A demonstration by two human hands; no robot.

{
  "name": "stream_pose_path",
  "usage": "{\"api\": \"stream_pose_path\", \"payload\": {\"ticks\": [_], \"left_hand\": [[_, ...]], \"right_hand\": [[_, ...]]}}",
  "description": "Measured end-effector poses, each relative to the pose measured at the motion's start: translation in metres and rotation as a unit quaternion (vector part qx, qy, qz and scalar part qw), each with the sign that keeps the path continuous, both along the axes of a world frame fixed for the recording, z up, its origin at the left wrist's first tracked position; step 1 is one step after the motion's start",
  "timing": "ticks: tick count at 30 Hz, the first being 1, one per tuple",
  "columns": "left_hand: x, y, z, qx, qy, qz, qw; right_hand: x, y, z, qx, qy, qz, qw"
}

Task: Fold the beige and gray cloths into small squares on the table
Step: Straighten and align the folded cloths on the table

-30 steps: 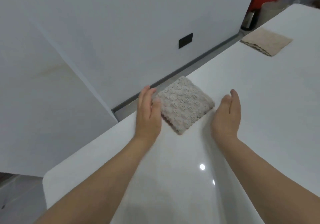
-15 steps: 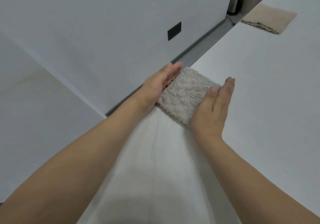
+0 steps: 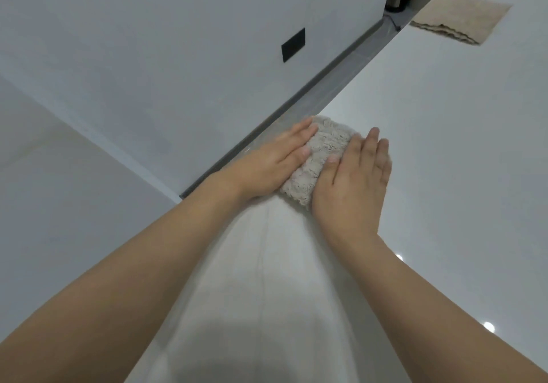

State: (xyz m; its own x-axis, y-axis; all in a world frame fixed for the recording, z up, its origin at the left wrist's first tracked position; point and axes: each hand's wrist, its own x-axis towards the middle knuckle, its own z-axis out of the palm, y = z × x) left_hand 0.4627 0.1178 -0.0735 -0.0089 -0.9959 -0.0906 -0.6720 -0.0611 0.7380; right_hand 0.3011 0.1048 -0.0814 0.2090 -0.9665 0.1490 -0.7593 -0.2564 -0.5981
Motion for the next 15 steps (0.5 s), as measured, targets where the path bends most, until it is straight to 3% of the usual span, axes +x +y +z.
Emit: {"api": "stream_pose_path", "payload": {"ticks": [4,10,13,15], "left_hand": [[0.007,0.004,-0.014,-0.024,-0.057,0.014,0.998],[0.001,0.005,-0.01,-0.038,-0.116,0.013,0.992],[0.001,0.005,-0.007,-0.035,-0.179,0.019,0.983],[-0.002,0.008,-0.002,-0.035,-0.225,0.027,0.973]], "right_hand": [[-0.01,-0.003,-0.004,0.006,0.107,0.035,0.994],[-0.02,-0.005,-0.003,-0.003,0.129,0.049,0.99],[-0.019,-0.006,-0.001,0.003,0.09,0.053,0.994],[-0.024,-0.008,0.003,0.026,0.008,0.054,0.998]]}}
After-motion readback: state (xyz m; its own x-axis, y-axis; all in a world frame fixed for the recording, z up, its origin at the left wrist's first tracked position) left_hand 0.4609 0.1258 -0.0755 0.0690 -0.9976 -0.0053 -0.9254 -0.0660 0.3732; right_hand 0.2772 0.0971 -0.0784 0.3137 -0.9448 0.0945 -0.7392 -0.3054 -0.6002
